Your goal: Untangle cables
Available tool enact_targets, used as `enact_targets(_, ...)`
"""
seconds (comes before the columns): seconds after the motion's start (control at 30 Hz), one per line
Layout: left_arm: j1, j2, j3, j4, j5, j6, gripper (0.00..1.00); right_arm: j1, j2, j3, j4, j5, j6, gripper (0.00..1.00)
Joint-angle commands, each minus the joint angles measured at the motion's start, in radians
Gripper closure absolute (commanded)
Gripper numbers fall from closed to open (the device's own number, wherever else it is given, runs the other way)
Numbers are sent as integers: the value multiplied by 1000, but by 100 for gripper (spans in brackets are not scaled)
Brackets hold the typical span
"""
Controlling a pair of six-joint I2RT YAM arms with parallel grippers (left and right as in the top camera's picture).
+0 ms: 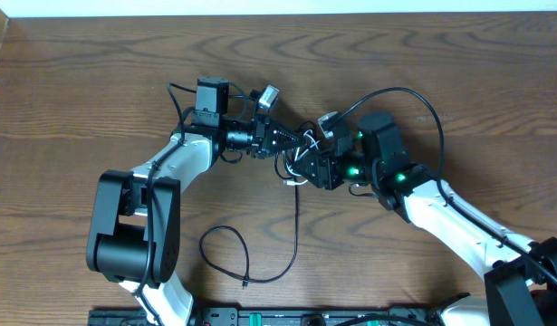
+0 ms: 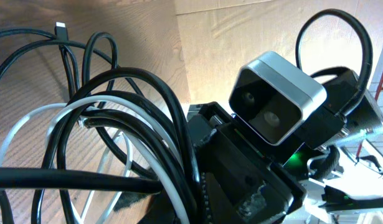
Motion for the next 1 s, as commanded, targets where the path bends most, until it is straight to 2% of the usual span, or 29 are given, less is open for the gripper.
enact_targets(0.0,4,6,9,2,31,-32,93,31,-5,4,21,119,71,57)
enact_targets(0.23,4,6,9,2,20,-51,93,87,-5,4,55,285,118,58)
enact_targets(0.3,4,6,9,2,9,-56,93,97,-5,4,65,302,134,61)
enact_targets(0.43,5,6,9,6,5,-56,92,108,-5,4,74,320,138,96)
enact_targets(0.47,5,6,9,9,5,-56,93,108,-5,4,69,326,138,99)
enact_targets(0.57,5,6,9,21,5,-56,92,106,-5,4,51,328,138,99)
enact_targets(0.6,5,6,9,25,5,-56,90,105,-5,4,47,328,138,99)
enact_targets(0.63,5,6,9,29,4,-48,83,104,-5,4,42,328,138,99)
enact_targets(0.67,5,6,9,29,4,-27,72,100,-5,4,35,328,138,99)
enact_targets(0.7,5,6,9,29,4,-10,56,95,-5,4,29,327,139,99)
enact_targets(0.77,5,6,9,29,5,27,40,79,-5,4,16,315,143,99)
enact_targets(0.8,5,6,9,28,5,38,37,71,-5,4,10,309,148,99)
enact_targets(0.97,6,6,9,28,5,77,39,41,-5,4,6,238,150,99)
